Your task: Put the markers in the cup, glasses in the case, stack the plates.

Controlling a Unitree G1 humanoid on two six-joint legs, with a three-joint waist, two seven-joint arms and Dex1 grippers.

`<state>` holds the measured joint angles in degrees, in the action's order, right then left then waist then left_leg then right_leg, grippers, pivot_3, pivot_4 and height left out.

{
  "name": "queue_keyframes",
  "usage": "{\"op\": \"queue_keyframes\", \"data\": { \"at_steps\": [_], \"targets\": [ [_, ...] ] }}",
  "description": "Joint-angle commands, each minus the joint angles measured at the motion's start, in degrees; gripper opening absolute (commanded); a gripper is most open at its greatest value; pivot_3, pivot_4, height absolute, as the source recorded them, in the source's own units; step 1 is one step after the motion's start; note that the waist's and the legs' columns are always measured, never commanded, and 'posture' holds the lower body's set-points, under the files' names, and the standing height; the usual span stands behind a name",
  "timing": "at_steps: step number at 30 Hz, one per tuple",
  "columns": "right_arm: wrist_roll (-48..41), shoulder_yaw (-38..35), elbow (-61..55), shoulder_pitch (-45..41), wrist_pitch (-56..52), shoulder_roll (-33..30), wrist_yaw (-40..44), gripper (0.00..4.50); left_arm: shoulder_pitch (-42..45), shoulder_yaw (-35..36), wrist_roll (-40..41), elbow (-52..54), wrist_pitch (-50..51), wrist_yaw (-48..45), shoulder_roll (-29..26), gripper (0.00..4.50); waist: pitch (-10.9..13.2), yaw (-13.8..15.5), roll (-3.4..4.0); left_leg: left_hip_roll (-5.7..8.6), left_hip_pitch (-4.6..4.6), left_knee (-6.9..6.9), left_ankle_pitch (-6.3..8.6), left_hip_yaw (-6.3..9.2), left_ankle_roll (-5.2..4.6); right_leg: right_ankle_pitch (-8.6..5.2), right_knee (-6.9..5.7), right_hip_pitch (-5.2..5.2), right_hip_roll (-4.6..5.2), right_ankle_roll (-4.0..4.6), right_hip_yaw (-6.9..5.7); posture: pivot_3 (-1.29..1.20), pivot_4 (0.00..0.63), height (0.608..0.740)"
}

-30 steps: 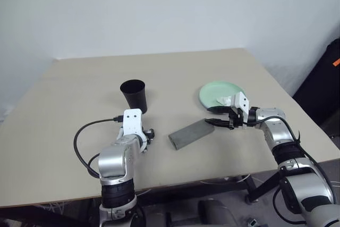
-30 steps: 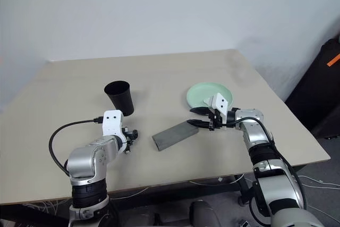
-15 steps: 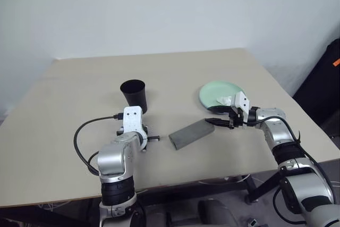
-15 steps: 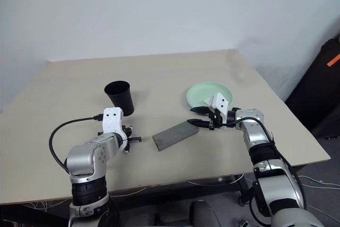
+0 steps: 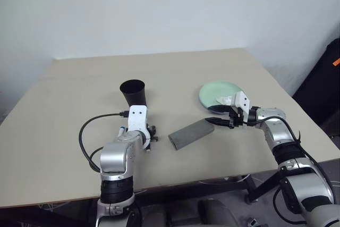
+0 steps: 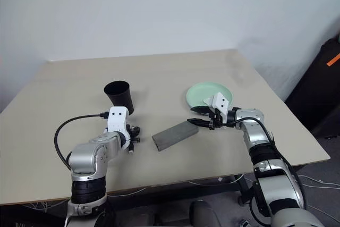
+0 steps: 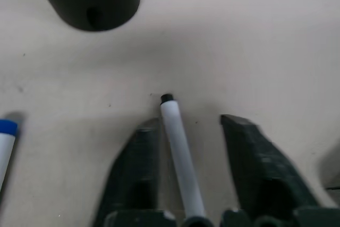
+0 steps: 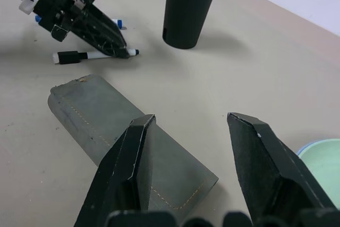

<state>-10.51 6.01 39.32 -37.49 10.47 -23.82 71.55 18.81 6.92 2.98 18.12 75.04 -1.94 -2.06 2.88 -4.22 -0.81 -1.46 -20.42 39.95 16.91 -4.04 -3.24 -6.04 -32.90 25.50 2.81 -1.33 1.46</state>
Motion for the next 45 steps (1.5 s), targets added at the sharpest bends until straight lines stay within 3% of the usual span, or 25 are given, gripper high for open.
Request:
{"op": "queue_keyframes", "data": {
  "at_steps": [1,9,12,16,30,38,45],
  "targets": [
    [-0.3,-1.2,-1.2,-0.4,0.8,-0.7,-0.3,2.32,1.4,0.1,0.1,1.0,-0.7,0.6,0.0,1.98,0.0,0.0,0.00,0.00,0.00,0.00,0.00,0.00,0.00,0.00,0.00,0.00,0.00,0.00,0.00,0.00,0.000,0.740],
    [-0.2,-1.1,-1.7,-0.2,0.6,-1.0,-0.6,2.32,1.5,3.0,0.7,-0.8,1.5,2.0,2.9,1.98,0.0,0.0,0.00,0.00,0.01,-0.01,0.00,-0.01,0.00,0.00,0.00,-0.01,0.00,0.00,0.00,0.00,0.000,0.740],
    [-0.3,-1.2,-2.0,0.0,0.5,-1.1,-0.6,2.32,1.6,3.2,0.6,-1.2,2.1,2.3,3.2,1.42,0.0,0.0,0.00,0.00,0.03,-0.01,0.00,-0.01,0.00,0.00,0.00,-0.01,0.00,0.00,0.00,0.00,0.000,0.740],
    [-0.3,-1.2,-2.2,0.2,0.4,-1.4,-0.7,2.32,1.7,2.8,0.6,-1.4,2.3,2.5,3.0,0.11,0.0,0.0,0.01,0.01,0.03,-0.01,0.00,0.00,0.01,0.00,0.00,-0.02,0.00,0.00,0.00,0.00,0.000,0.740],
    [-1.3,-1.7,-4.4,1.2,-1.8,-1.5,0.5,2.32,2.3,-1.9,1.2,-0.2,1.2,0.0,-0.5,0.05,0.0,0.0,0.00,0.01,0.03,-0.02,0.00,0.00,0.01,0.00,0.00,-0.01,0.00,0.00,0.00,0.00,0.000,0.740],
    [-1.3,-1.9,-4.0,1.0,-1.6,-1.4,0.3,2.32,2.7,-12.3,0.8,2.2,-14.3,-9.8,-12.9,0.05,0.0,0.0,0.00,0.00,-0.01,-0.07,0.10,-0.02,0.18,-0.01,0.00,0.06,0.00,0.01,0.01,0.00,0.000,0.740],
    [-1.2,-2.0,-3.8,0.7,-1.6,-1.3,0.3,2.32,5.6,-8.1,4.9,-1.1,-41.0,-17.2,-14.0,0.05,0.0,0.2,0.00,0.01,-0.09,-0.08,0.09,-0.04,0.16,-0.01,0.07,0.09,0.03,0.02,0.00,0.00,0.000,0.740]
  ]
}}
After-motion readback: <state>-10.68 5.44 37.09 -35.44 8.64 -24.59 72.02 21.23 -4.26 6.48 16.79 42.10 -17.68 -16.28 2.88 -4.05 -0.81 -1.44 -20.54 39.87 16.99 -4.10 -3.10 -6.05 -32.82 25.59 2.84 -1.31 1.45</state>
